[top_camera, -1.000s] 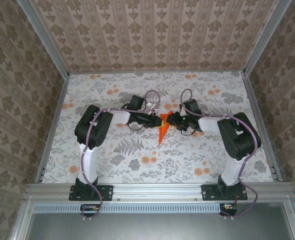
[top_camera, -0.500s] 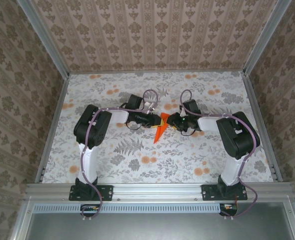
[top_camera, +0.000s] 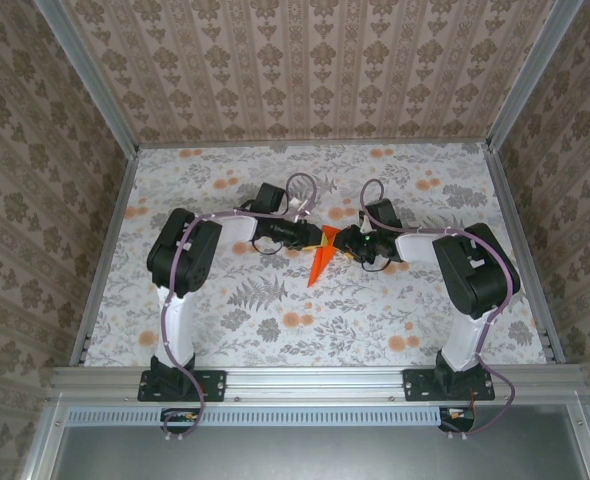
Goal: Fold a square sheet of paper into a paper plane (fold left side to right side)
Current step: Fold the wing for the fifth time at the center of the table.
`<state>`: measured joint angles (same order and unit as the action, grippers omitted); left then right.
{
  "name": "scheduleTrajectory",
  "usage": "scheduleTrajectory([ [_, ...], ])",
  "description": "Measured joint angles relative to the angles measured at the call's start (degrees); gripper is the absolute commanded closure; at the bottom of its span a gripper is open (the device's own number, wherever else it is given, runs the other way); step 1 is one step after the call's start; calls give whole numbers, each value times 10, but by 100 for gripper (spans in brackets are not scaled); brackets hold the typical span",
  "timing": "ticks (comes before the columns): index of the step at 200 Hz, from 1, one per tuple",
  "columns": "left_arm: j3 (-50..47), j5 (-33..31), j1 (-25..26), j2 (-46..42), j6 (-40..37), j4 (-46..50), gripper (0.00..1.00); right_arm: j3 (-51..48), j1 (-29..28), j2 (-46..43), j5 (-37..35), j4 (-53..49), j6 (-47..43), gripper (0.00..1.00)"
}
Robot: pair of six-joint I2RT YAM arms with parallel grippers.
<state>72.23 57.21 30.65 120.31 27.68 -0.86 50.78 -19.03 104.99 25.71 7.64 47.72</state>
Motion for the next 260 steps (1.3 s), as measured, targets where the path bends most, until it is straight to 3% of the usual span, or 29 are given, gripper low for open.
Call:
scheduleTrajectory([
  [59,24,-3,0,31,-21,25,82,2,0,0,0,-4,-2,63],
  [84,25,-5,0,36,-27,36,90,2,0,0,0,-4,-4,63],
  [116,29,-5,0,36,-33,40,93,3,0,0,0,-6,-10,62],
  [178,40,-2,-12,50,-50,42,94,5,1,-8,-1,-6,-21,53],
  [260,40,6,-19,64,-57,39,94,9,8,-25,-1,-2,-23,49],
])
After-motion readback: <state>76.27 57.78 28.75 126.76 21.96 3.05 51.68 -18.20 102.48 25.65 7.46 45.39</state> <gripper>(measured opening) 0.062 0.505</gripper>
